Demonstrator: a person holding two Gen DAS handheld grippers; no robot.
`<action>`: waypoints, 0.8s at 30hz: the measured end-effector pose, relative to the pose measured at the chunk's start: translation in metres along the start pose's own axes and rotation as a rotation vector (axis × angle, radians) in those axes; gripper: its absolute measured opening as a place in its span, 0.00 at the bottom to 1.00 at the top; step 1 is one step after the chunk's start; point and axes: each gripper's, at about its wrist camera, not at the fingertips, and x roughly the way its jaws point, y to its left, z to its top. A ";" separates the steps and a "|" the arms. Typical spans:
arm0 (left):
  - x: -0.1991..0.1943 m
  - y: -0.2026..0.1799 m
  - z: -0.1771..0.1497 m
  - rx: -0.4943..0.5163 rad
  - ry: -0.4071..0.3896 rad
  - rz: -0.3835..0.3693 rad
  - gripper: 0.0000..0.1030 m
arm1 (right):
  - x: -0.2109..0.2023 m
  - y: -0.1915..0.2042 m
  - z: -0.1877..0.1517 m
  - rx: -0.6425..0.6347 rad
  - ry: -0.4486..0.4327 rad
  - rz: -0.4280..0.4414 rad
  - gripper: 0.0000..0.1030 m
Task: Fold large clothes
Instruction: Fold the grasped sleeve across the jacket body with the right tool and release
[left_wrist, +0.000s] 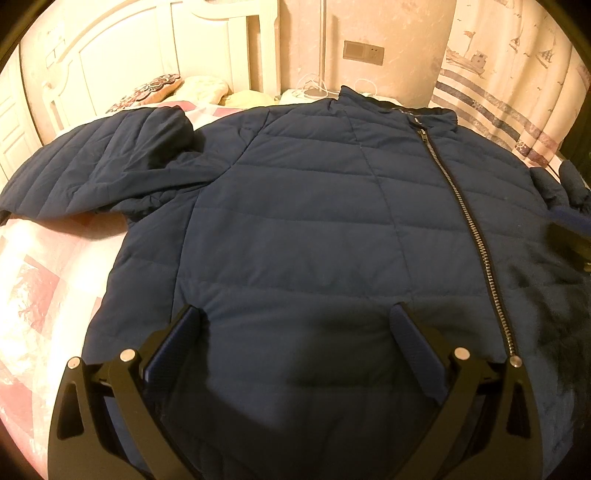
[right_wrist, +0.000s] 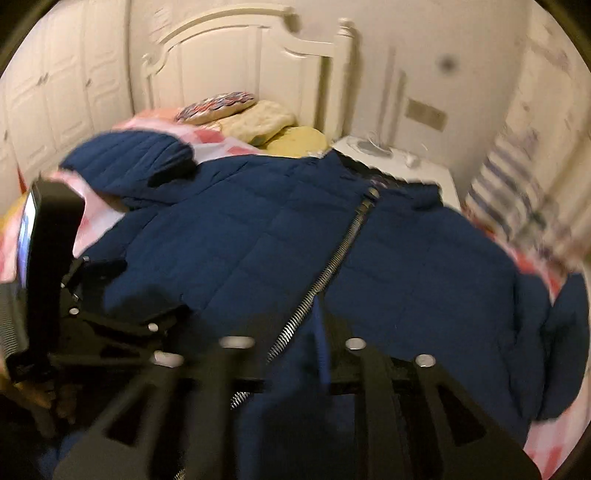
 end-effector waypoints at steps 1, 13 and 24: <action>0.000 0.000 0.000 0.001 0.000 0.001 0.98 | -0.005 -0.009 -0.002 0.040 -0.013 0.000 0.37; 0.000 -0.002 0.001 0.010 0.003 0.015 0.98 | -0.040 -0.214 -0.066 0.439 0.010 -0.384 0.82; -0.001 -0.003 0.001 0.012 0.006 0.017 0.98 | -0.100 -0.155 -0.039 0.395 -0.265 -0.213 0.23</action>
